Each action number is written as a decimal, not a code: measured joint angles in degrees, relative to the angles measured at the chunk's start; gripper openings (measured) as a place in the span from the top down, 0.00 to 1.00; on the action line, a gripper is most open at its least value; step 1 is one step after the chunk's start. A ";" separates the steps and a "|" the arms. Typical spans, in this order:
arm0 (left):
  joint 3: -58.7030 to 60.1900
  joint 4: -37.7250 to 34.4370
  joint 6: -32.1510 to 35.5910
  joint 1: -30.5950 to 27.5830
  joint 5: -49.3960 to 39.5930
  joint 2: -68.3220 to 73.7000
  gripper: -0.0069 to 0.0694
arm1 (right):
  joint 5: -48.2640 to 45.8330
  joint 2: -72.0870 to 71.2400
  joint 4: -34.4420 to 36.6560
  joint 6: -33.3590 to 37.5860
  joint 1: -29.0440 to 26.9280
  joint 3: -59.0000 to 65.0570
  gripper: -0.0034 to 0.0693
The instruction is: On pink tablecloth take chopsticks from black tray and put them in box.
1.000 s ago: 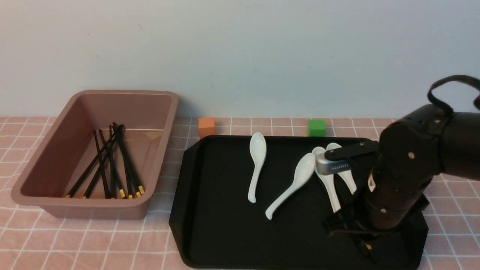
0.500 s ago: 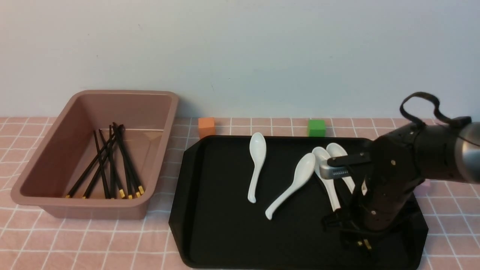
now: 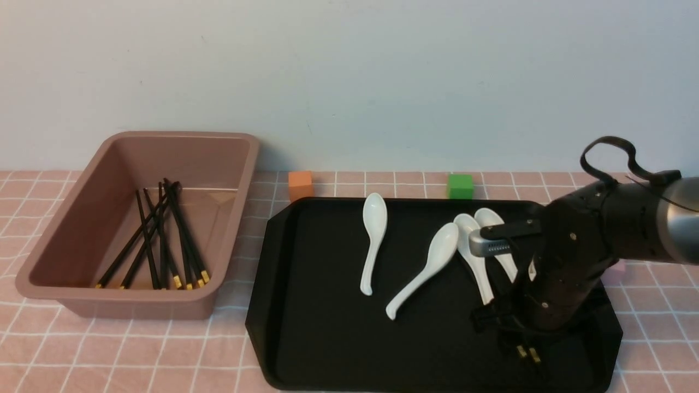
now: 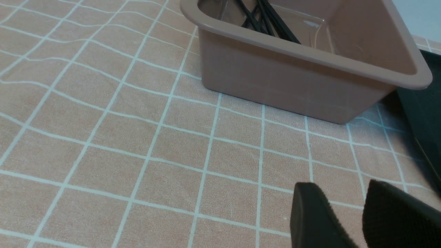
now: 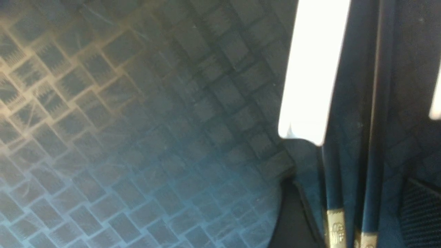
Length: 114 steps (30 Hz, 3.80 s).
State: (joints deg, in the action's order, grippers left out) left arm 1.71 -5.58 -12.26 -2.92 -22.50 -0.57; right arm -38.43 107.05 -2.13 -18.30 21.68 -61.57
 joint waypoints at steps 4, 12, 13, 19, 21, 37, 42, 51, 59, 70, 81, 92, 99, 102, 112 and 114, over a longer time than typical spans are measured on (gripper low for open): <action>0.00 0.00 0.00 0.00 0.00 0.00 0.60 | -0.34 0.97 0.06 0.00 0.00 -0.54 0.39; 0.00 0.00 0.00 0.00 0.00 0.00 0.60 | -0.37 1.44 0.18 0.00 0.00 -1.02 0.54; 0.00 0.00 0.00 0.00 0.00 0.00 0.60 | -0.21 1.44 0.12 0.00 0.00 -1.04 0.58; 0.00 0.00 0.00 0.00 0.00 0.00 0.60 | -0.15 1.49 0.23 0.00 0.00 -1.14 0.76; 0.00 0.00 0.00 0.00 0.00 0.00 0.60 | -0.40 1.49 0.25 0.06 0.00 -1.14 0.76; 0.00 0.00 0.00 0.00 0.00 0.00 0.60 | -12.01 -10.70 1.35 2.36 0.00 0.06 0.76; 0.00 0.00 0.00 0.00 0.00 0.00 0.60 | -15.51 -14.45 2.13 4.16 0.00 0.06 0.76; 0.00 0.00 0.00 0.00 0.00 0.00 0.60 | -16.03 -20.08 8.39 7.32 0.00 0.13 0.76; 0.00 0.00 0.00 0.00 0.00 0.00 0.60 | -16.14 -22.43 10.32 7.46 5.07 -4.25 0.76; 0.00 0.00 0.00 0.00 0.00 0.00 0.60 | -12.29 -1.45 10.77 6.46 22.74 -38.94 0.76; 0.00 0.00 0.00 0.00 0.00 0.00 0.60 | -8.85 33.00 10.63 6.46 26.57 -81.43 0.76; 0.00 0.00 0.00 0.00 0.00 0.00 0.60 | -8.40 42.27 6.89 6.22 26.46 -89.66 0.55; 0.00 0.00 0.00 0.00 0.00 0.00 0.60 | -16.88 38.23 6.17 6.00 26.46 -91.15 0.28; 0.00 0.00 0.00 0.00 0.00 0.00 0.60 | -25.68 33.66 5.79 6.74 26.46 -93.10 0.28; 0.00 0.00 0.00 0.00 0.00 0.00 0.60 | -33.96 14.21 4.76 11.08 26.46 -91.51 0.69; 0.00 0.00 0.00 0.00 0.00 0.00 0.60 | -34.11 9.42 4.50 11.62 26.46 -87.39 0.80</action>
State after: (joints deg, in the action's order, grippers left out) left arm 1.71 -5.58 -12.26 -2.92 -22.50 -0.57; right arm -72.54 116.47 2.36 -6.67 48.14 -148.97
